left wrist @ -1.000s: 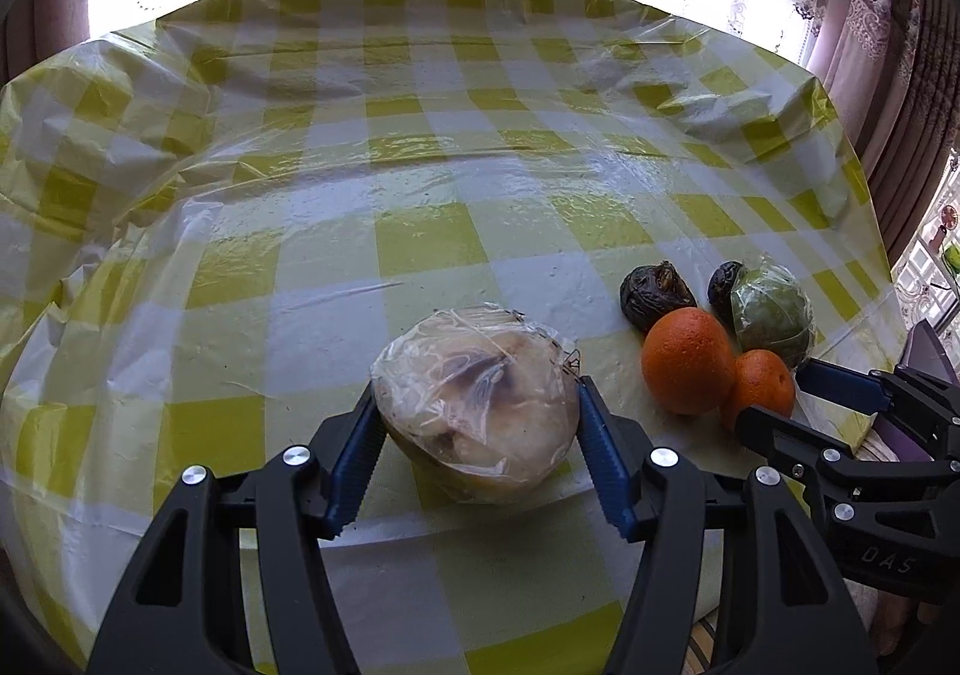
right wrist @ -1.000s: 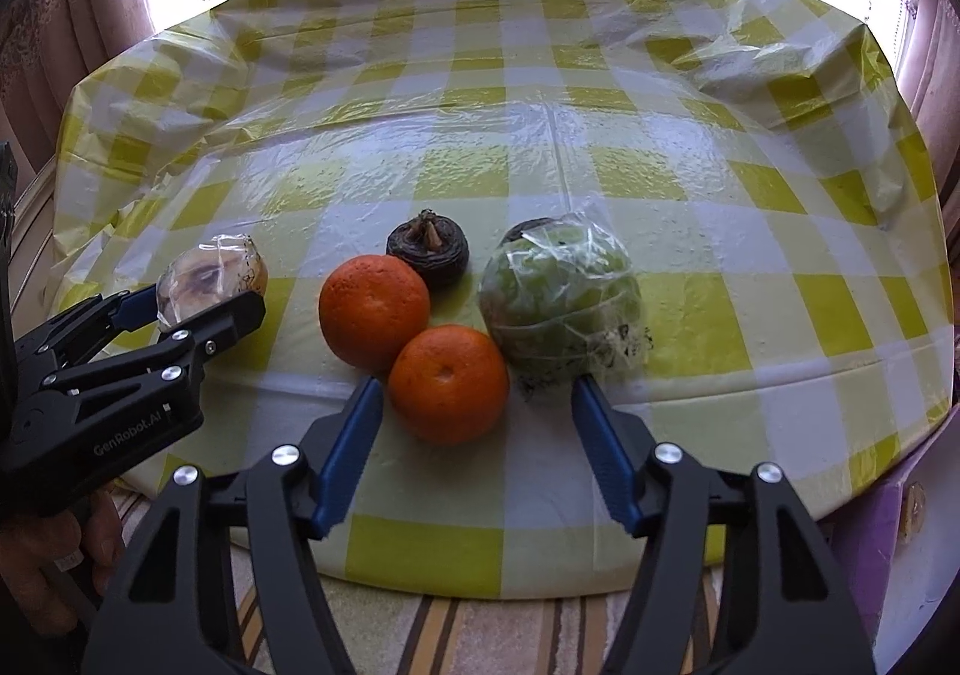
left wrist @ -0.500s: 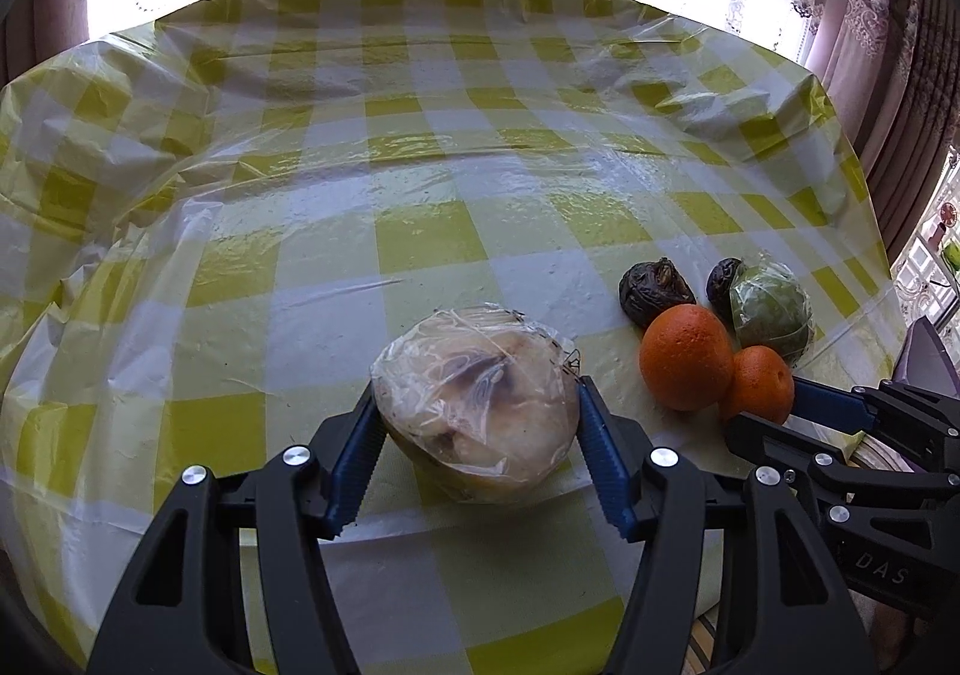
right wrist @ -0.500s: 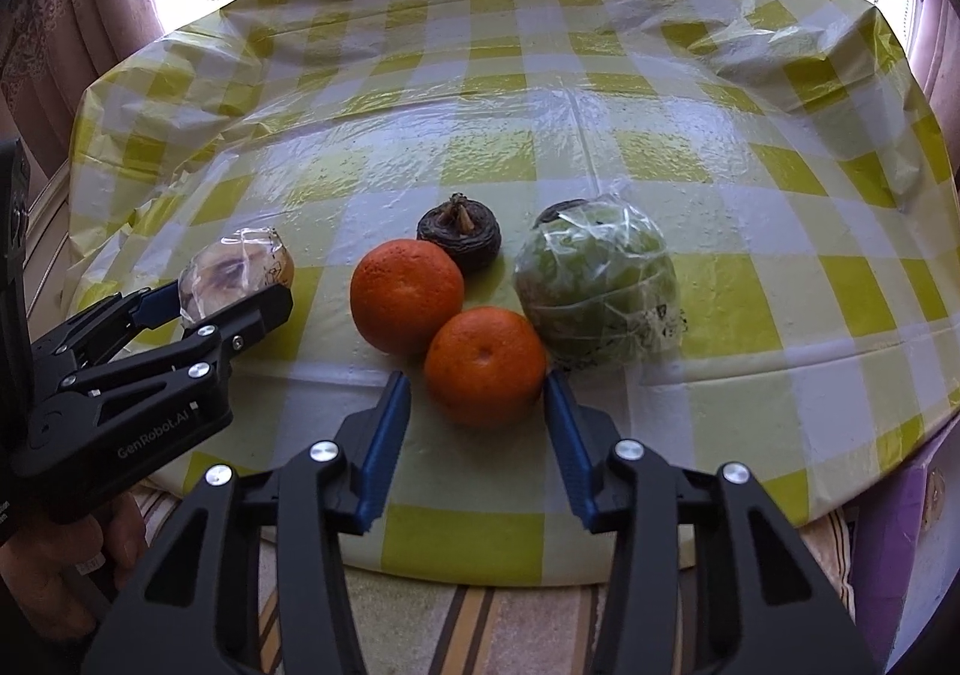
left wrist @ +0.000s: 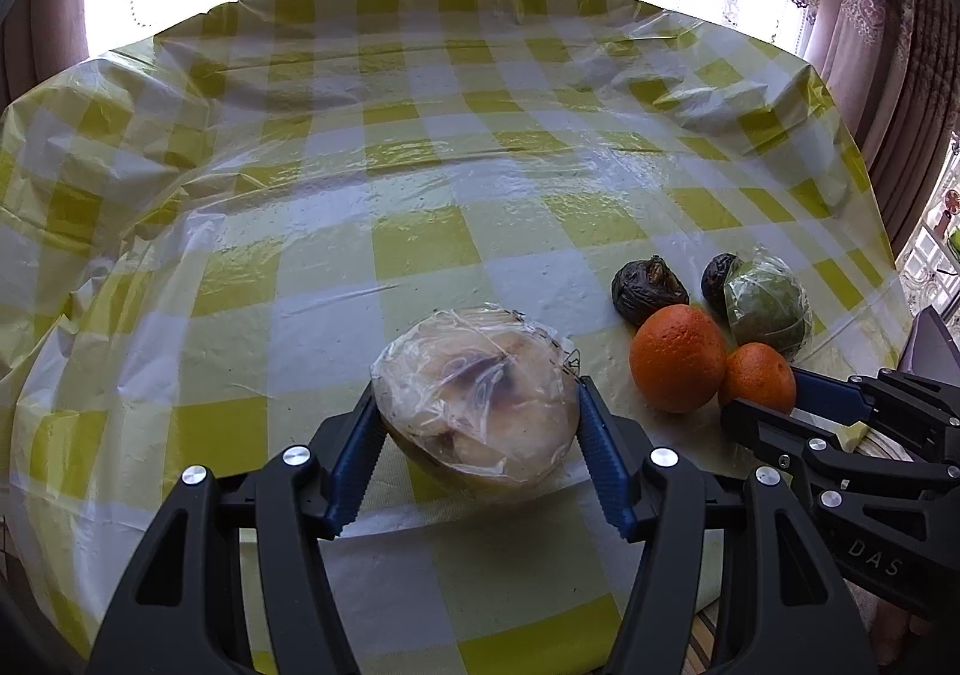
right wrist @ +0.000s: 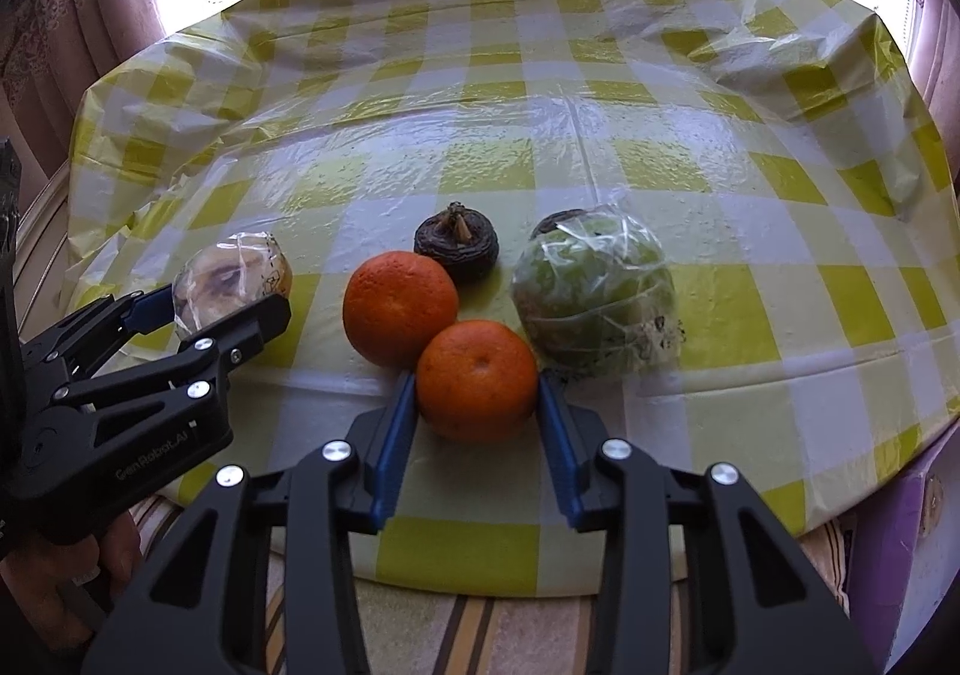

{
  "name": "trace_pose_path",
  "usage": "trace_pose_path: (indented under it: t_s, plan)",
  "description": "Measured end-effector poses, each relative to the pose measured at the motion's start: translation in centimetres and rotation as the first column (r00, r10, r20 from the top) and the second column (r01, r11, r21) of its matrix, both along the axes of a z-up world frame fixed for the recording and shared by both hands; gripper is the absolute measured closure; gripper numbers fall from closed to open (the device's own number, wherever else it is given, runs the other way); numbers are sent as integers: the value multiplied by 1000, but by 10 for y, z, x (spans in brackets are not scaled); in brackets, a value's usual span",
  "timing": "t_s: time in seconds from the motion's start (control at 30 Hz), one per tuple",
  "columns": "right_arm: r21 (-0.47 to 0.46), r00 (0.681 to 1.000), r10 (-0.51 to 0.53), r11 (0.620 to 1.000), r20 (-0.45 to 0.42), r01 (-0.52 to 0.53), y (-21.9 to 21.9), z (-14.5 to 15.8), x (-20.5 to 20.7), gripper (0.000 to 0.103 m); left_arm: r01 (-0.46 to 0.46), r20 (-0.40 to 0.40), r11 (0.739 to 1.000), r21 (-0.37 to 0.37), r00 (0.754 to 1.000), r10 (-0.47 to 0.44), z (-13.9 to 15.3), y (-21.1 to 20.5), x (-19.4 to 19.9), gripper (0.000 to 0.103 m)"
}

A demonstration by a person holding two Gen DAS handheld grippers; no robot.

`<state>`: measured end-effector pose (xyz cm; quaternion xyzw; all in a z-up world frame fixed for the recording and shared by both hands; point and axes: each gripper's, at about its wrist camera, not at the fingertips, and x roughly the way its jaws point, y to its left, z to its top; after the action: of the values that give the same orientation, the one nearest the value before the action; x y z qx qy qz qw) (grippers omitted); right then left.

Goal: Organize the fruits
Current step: 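Grasp and lift a tangerine with the right tool while the left holds the wrapped fruit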

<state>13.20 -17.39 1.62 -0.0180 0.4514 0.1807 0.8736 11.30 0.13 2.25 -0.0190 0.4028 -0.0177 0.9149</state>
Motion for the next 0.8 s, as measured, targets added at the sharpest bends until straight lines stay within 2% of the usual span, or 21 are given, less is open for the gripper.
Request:
trace_pose_path:
  t_s: [0.43, 0.8]
  plan:
    - [65, 999, -38, 997, 17, 37, -41, 17, -16, 63, 38, 38, 998, 52, 998, -40, 24, -30, -12, 43]
    - [129, 994, -107, 986, 31, 103, -104, 32, -28, 63, 132, 54, 986, 104, 989, -138, 40, -85, -16, 43]
